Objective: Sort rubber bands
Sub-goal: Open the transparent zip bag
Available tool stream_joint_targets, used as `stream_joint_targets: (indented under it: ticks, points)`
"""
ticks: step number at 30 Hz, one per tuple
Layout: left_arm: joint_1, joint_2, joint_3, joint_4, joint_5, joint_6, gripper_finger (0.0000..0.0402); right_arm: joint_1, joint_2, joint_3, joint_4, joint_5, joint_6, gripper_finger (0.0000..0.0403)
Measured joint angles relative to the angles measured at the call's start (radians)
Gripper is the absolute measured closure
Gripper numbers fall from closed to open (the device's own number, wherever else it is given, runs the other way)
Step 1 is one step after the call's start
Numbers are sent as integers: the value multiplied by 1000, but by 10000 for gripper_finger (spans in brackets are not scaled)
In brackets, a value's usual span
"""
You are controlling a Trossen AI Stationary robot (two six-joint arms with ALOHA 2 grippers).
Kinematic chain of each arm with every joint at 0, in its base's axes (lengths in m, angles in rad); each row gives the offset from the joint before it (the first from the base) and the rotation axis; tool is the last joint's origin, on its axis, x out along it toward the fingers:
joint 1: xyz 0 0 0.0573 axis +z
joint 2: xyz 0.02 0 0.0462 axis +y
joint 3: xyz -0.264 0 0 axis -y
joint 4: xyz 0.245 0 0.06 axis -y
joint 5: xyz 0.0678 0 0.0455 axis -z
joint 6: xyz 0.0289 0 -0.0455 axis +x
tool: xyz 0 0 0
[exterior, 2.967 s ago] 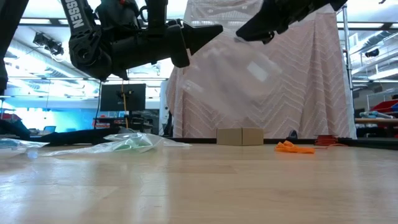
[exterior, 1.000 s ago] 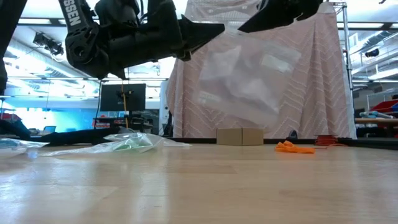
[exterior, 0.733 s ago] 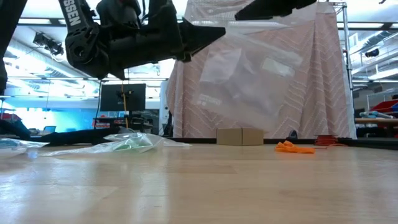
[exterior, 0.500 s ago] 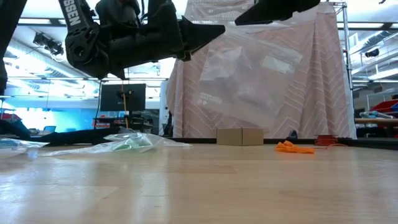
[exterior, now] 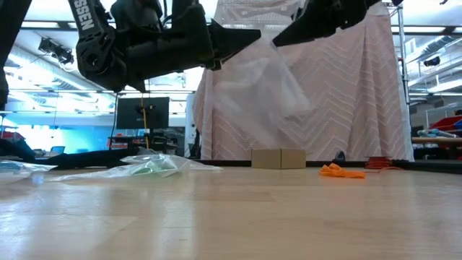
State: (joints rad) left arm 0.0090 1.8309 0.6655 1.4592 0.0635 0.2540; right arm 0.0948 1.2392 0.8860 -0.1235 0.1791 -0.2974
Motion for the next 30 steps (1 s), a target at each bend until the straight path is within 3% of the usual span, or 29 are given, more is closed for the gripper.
stream_joint_targets:
  ticks: [19, 25, 30]
  points:
    - [-3, 0, 0, 17, 20, -4, 396, -24, 2, 0, -6, 90, 11, 349]
    - [2, 0, 0, -18, 21, -4, 396, -20, -3, 0, -14, -22, -8, 348]
    - [4, 0, 0, -38, 16, -4, 396, -2, -43, 0, -90, -10, -12, 344]
